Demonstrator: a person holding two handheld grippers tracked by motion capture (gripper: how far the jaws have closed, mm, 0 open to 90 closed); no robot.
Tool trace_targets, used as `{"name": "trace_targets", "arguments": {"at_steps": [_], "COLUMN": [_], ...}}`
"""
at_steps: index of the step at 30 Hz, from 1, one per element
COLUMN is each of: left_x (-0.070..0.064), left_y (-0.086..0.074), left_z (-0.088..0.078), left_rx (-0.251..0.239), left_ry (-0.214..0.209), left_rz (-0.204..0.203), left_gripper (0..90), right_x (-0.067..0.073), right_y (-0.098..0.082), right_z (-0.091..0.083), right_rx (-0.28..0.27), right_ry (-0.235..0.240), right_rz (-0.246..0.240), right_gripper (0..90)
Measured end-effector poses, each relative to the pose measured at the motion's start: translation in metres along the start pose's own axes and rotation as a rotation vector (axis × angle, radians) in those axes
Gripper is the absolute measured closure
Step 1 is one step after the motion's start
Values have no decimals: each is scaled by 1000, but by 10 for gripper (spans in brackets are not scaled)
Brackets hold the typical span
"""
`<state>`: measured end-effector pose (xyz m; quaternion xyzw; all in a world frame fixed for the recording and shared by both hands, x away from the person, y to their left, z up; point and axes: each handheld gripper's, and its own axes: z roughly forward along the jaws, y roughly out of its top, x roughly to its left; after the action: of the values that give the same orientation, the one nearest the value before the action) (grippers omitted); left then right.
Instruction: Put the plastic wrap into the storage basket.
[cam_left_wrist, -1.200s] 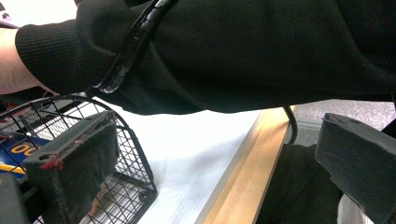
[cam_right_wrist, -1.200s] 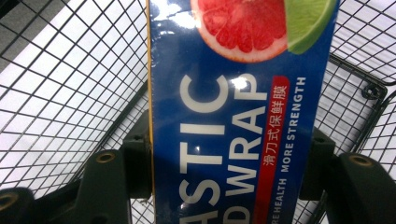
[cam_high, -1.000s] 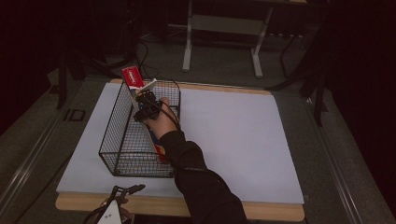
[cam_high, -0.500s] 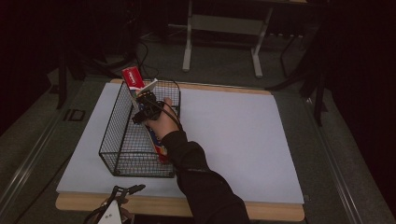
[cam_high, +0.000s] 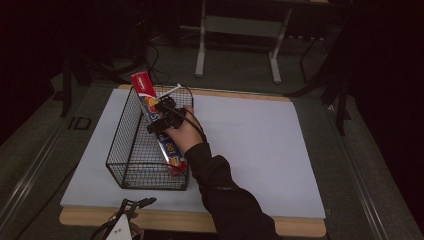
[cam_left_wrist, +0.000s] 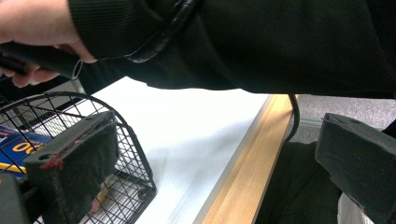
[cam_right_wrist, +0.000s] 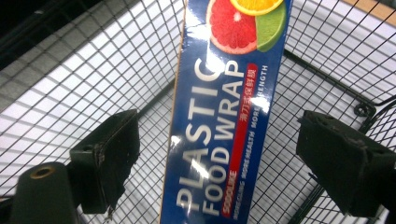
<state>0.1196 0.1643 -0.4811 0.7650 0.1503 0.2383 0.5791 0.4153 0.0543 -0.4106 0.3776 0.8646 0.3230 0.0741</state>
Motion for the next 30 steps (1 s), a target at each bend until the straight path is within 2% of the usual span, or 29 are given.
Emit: {"name": "trace_targets", "arguments": {"at_steps": [5, 11, 23, 30], "left_x": [0, 0, -1, -1], "left_y": [0, 0, 0, 0], "left_z": [0, 1, 2, 2], "left_rx": [3, 0, 4, 5], "left_ry": [-1, -2, -3, -4], "left_rz": [2, 2, 1, 2], "left_gripper": [2, 2, 2, 2], "right_x": [-2, -7, -25, -40], "right_y": [-9, -22, -57, -82], "right_z": [-15, -36, -71, -86], "right_rx": [-41, -83, -128, -148], "right_ry": [19, 40, 31, 24], "right_rz": [-28, -29, -54, -56], "right_gripper": [138, 138, 139, 142]}}
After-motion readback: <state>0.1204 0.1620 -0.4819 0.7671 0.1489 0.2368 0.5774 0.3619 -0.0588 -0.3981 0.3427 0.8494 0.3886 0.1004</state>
